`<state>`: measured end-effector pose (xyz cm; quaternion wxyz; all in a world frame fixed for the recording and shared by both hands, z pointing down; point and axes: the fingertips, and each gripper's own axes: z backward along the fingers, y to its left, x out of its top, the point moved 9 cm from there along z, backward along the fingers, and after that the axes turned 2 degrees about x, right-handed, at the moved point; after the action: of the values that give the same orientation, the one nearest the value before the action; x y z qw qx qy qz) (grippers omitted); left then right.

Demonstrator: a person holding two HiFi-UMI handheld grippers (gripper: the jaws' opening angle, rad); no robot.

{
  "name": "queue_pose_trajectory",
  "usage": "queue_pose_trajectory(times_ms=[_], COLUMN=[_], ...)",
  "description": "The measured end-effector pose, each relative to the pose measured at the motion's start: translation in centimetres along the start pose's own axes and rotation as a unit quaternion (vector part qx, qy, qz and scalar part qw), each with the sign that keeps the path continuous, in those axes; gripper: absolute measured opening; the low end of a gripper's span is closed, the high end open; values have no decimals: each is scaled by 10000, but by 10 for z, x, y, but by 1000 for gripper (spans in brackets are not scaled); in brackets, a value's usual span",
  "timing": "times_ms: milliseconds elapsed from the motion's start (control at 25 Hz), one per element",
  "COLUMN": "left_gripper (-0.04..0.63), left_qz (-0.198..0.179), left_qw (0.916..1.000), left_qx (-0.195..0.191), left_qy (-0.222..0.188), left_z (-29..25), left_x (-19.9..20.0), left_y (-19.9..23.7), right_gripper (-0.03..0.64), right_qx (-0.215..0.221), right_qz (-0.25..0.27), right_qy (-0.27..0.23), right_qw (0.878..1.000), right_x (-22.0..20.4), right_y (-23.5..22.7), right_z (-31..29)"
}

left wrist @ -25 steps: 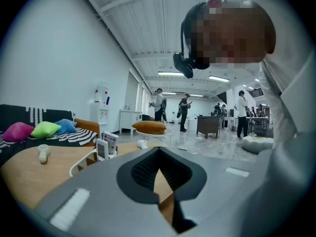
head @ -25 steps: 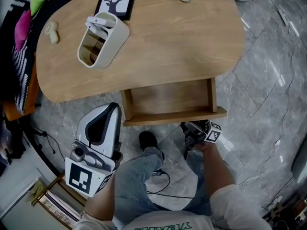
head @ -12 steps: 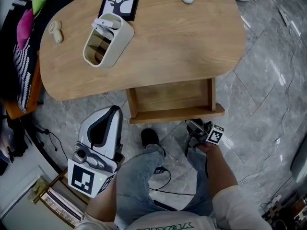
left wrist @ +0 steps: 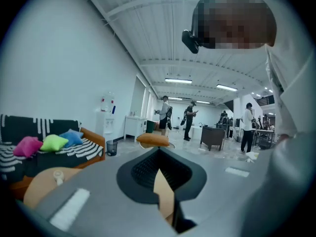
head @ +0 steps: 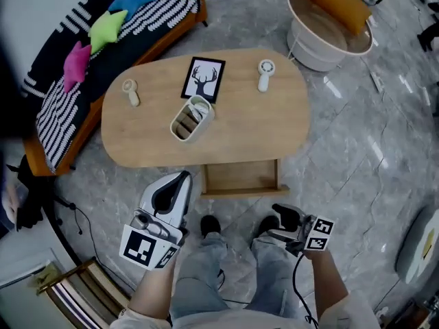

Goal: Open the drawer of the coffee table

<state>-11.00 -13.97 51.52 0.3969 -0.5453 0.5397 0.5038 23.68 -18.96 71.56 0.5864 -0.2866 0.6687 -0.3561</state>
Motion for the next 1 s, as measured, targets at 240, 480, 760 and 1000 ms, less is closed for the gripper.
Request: queue_pose_trajectory(times_ms=[240, 480, 760, 1000], left_gripper=[-2, -2, -2, -2], left_qz=[-110, -361, -452, -324], left_qw=[9994, 9951, 9907, 9935], left_qx=[120, 106, -91, -126], left_qy=[-295, -911, -1277, -1085], left_z=[38, 53, 53, 45], left_x=[150, 265, 319, 308], left_y=[2, -6, -26, -41], right_gripper=[368, 218, 5, 3], right_qx=[-1384, -2529, -3081, -3476], right_qz=[2712, 4104, 4314, 4021], right_qy=[-774, -1648, -1863, -1881], right_qw=[9494, 8605, 8272, 8259], right_x=[244, 363, 399, 387], right_y=[185, 312, 354, 347], right_z=[-9, -10, 15, 55])
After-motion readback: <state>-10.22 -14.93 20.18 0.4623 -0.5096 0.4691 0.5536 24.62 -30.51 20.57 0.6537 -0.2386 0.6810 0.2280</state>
